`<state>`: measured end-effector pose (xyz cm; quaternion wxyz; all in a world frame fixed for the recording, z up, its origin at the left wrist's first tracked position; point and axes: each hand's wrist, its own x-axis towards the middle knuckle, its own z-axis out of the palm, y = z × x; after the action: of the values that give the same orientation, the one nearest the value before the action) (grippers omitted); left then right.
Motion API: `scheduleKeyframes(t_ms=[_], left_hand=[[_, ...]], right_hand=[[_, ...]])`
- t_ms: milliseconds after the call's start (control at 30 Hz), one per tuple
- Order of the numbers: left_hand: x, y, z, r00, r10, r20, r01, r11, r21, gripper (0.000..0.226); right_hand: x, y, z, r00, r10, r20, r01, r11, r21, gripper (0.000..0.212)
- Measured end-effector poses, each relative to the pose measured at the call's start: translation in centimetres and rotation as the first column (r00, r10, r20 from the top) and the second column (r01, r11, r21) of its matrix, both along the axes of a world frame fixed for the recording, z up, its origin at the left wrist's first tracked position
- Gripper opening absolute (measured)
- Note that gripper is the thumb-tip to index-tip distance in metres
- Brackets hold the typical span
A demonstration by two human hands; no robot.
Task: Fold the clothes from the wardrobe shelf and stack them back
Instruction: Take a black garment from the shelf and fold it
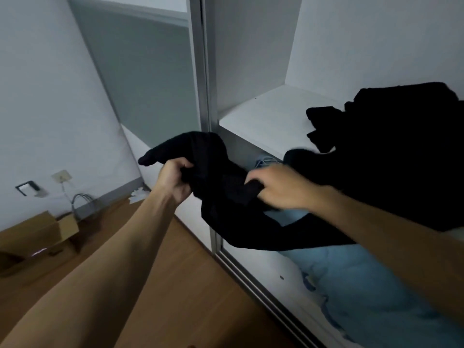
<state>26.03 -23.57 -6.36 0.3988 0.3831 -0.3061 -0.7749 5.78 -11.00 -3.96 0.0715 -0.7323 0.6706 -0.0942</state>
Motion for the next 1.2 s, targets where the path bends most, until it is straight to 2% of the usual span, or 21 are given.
scheduleKeyframes(t_ms=[33,100,200,233,267,300,333,367,400,433,500,533,567,667,767,867,967,1067,1133,1200], left_hand=[[-0.5,-0.1,0.4,0.999,-0.003,-0.032,0.003,1.0,-0.007,0.044],[-1.1,-0.1,1.2,0.998,-0.042,0.044,0.045,0.997,-0.055,0.04],[-1.0,-0.3,2.0,0.972,-0.126,0.2,0.16,0.973,-0.166,0.03],[-0.5,-0.6,2.0,0.963,-0.162,0.215,0.205,0.959,-0.195,0.033],[0.1,-1.1,1.9,0.955,-0.197,0.22,0.245,0.944,-0.22,0.035],[0.8,-1.6,1.9,0.95,-0.222,0.218,0.273,0.931,-0.241,0.035],[1.6,-2.0,1.9,0.949,-0.236,0.21,0.286,0.923,-0.256,0.034],[2.2,-2.3,2.0,0.948,-0.252,0.197,0.298,0.917,-0.265,0.03],[2.7,-2.6,1.9,0.944,-0.273,0.185,0.316,0.911,-0.264,0.027],[3.2,-2.7,1.9,0.936,-0.307,0.172,0.343,0.906,-0.25,0.024],[4.0,-3.1,1.3,0.911,-0.388,0.141,0.411,0.887,-0.211,0.023],[4.3,-3.4,0.9,0.897,-0.424,0.124,0.442,0.876,-0.195,0.026],[4.5,-3.7,0.6,0.885,-0.452,0.108,0.465,0.866,-0.183,0.032],[4.9,-4.7,-0.3,0.847,-0.526,0.075,0.53,0.827,-0.188,0.043],[5.6,-6.0,-1.7,0.808,-0.582,0.088,0.587,0.785,-0.198,0.048],[6.9,-8.3,-3.7,0.814,-0.577,0.069,0.579,0.795,-0.177,0.057],[8.3,-10.5,-6.1,0.857,-0.51,0.08,0.516,0.849,-0.114,0.054],[9.9,-11.7,-8.5,0.865,-0.488,0.117,0.496,0.867,-0.054,0.046],[10.7,-12.2,-9.7,0.847,-0.53,0.036,0.531,0.847,-0.013,0.053],[10.7,-12.4,-10.2,0.802,-0.597,-0.018,0.597,0.802,-0.027,0.044]], right_hand=[[1.5,1.2,-1.7,0.997,0.036,0.065,-0.04,0.997,0.071,0.03],[3.8,3.5,-5.2,0.971,0.028,0.237,-0.106,0.94,0.325,0.04],[3.7,4.9,-9.4,0.941,-0.094,0.324,-0.169,0.698,0.696,0.069],[2.9,4.9,-10.0,0.926,-0.168,0.338,-0.159,0.638,0.753,0.07],[2.2,4.7,-10.4,0.888,-0.278,0.365,-0.123,0.623,0.773,0.061],[1.3,4.4,-11.0,0.805,-0.424,0.415,-0.039,0.66,0.75,0.047],[0.8,4.2,-11.7,0.663,-0.574,0.48,0.114,0.712,0.693,0.032],[0.4,3.9,-12.7,0.473,-0.682,0.558,0.295,0.719,0.629,0.025],[0.4,3.5,-13.5,0.26,-0.731,0.631,0.438,0.672,0.598,0.027],[1.0,3.0,-14.2,0.06,-0.735,0.675,0.499,0.608,0.617,0.036],[3.4,1.7,-15.1,-0.26,-0.659,0.706,0.467,0.555,0.689,0.057],[4.6,0.9,-15.4,-0.385,-0.596,0.705,0.433,0.558,0.708,0.065],[5.8,0.1,-15.8,-0.478,-0.54,0.693,0.404,0.565,0.719,0.073],[8.5,-1.6,-16.7,-0.628,-0.402,0.667,0.337,0.631,0.698,0.085],[10.2,-2.0,-17.1,-0.77,-0.181,0.611,0.305,0.738,0.602,0.078],[10.3,-1.2,-17.1,-0.791,-0.006,0.611,0.403,0.747,0.529,0.07],[9.3,0.2,-16.7,-0.718,0.088,0.69,0.527,0.717,0.457,0.05],[8.1,1.4,-15.1,-0.688,0.116,0.716,0.575,0.689,0.441,0.051],[7.5,1.9,-13.2,-0.602,0.08,0.794,0.63,0.659,0.411,0.051],[6.9,2.2,-11.2,-0.467,0.018,0.884,0.705,0.611,0.36,0.052]])
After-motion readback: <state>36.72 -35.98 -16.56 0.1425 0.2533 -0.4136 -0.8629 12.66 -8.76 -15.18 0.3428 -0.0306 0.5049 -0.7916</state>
